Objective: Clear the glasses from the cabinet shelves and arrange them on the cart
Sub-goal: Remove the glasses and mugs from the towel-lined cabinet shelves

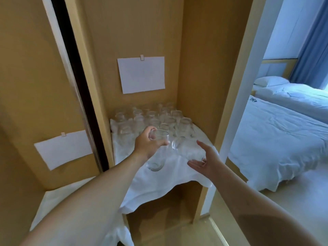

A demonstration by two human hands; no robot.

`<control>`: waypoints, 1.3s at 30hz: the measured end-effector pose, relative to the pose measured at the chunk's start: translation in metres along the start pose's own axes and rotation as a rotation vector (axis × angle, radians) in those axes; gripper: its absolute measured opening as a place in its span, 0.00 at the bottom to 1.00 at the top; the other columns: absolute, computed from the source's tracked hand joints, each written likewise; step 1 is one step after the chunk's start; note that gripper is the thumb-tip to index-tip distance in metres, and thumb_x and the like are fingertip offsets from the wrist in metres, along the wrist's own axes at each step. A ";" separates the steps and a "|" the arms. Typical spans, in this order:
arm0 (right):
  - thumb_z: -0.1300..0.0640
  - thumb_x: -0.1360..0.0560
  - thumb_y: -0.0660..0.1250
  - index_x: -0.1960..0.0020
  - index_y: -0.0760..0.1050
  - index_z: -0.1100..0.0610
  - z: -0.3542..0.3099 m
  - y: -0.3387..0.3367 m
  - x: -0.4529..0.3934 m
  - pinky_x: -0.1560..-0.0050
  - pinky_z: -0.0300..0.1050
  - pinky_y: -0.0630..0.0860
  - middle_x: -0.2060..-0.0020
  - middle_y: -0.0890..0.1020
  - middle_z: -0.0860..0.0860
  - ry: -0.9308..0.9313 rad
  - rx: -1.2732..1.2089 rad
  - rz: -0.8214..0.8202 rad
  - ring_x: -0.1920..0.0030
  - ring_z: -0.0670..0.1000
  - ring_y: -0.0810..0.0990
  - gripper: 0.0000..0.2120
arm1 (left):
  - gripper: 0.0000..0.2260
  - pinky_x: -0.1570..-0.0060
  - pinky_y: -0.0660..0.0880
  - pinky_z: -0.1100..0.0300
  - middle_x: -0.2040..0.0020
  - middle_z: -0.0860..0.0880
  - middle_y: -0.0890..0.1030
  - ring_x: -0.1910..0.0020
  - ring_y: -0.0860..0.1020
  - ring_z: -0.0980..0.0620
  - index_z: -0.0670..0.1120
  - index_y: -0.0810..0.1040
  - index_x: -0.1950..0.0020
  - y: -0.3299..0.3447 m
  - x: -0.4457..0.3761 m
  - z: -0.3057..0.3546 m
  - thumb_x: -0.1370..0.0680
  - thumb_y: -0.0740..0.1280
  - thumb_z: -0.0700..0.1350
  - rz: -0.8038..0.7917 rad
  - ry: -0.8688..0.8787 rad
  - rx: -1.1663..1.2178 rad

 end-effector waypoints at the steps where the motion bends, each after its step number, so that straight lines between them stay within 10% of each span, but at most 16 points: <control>1: 0.48 0.34 0.82 0.27 0.61 0.51 -0.002 0.006 -0.007 0.49 0.60 0.83 0.52 0.70 0.63 0.021 -0.069 -0.018 0.48 0.65 0.79 0.43 | 0.28 0.61 0.75 0.64 0.47 0.49 0.77 0.50 0.77 0.51 0.56 0.76 0.39 0.001 -0.008 -0.001 0.36 0.82 0.52 -0.002 -0.008 0.007; 7: 0.43 0.32 0.79 0.26 0.63 0.63 -0.016 0.039 -0.036 0.40 0.53 0.80 0.39 0.77 0.64 0.122 -0.272 -0.262 0.42 0.60 0.82 0.44 | 0.26 0.64 0.75 0.62 0.47 0.46 0.78 0.49 0.79 0.48 0.55 0.77 0.41 0.006 -0.046 -0.007 0.36 0.82 0.51 0.045 -0.027 0.007; 11: 0.44 0.29 0.78 0.41 0.72 0.60 -0.044 0.063 -0.058 0.42 0.50 0.79 0.54 0.79 0.56 0.024 -0.102 -0.512 0.52 0.54 0.80 0.27 | 0.27 0.68 0.73 0.66 0.49 0.49 0.77 0.52 0.77 0.52 0.55 0.77 0.41 0.013 -0.066 -0.007 0.37 0.83 0.51 0.095 -0.036 0.007; 18: 0.67 0.38 0.82 0.46 0.71 0.56 -0.064 0.038 -0.143 0.48 0.52 0.79 0.54 0.77 0.55 -0.147 0.280 -0.260 0.58 0.53 0.78 0.28 | 0.32 0.57 0.77 0.56 0.52 0.51 0.75 0.51 0.77 0.51 0.54 0.77 0.39 0.027 -0.089 -0.013 0.41 0.82 0.55 0.199 -0.082 0.032; 27: 0.59 0.42 0.87 0.28 0.64 0.52 -0.050 0.051 -0.202 0.44 0.50 0.78 0.42 0.77 0.52 -0.425 0.763 -0.145 0.41 0.53 0.77 0.50 | 0.34 0.50 0.79 0.50 0.50 0.50 0.76 0.48 0.79 0.49 0.55 0.76 0.39 0.033 -0.097 -0.031 0.42 0.82 0.56 0.290 -0.171 0.004; 39: 0.52 0.41 0.86 0.29 0.63 0.56 -0.031 0.078 -0.233 0.47 0.48 0.77 0.34 0.78 0.56 -0.545 1.040 0.006 0.37 0.59 0.78 0.48 | 0.31 0.56 0.79 0.56 0.50 0.50 0.79 0.51 0.81 0.52 0.59 0.78 0.44 0.029 -0.104 -0.053 0.44 0.82 0.59 0.303 -0.212 -0.034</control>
Point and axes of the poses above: each hand's wrist, its own x-axis away from the middle knuckle, its own y-axis out of the palm, z = x × y, the point moved 7 cm from there along -x, towards the middle knuckle
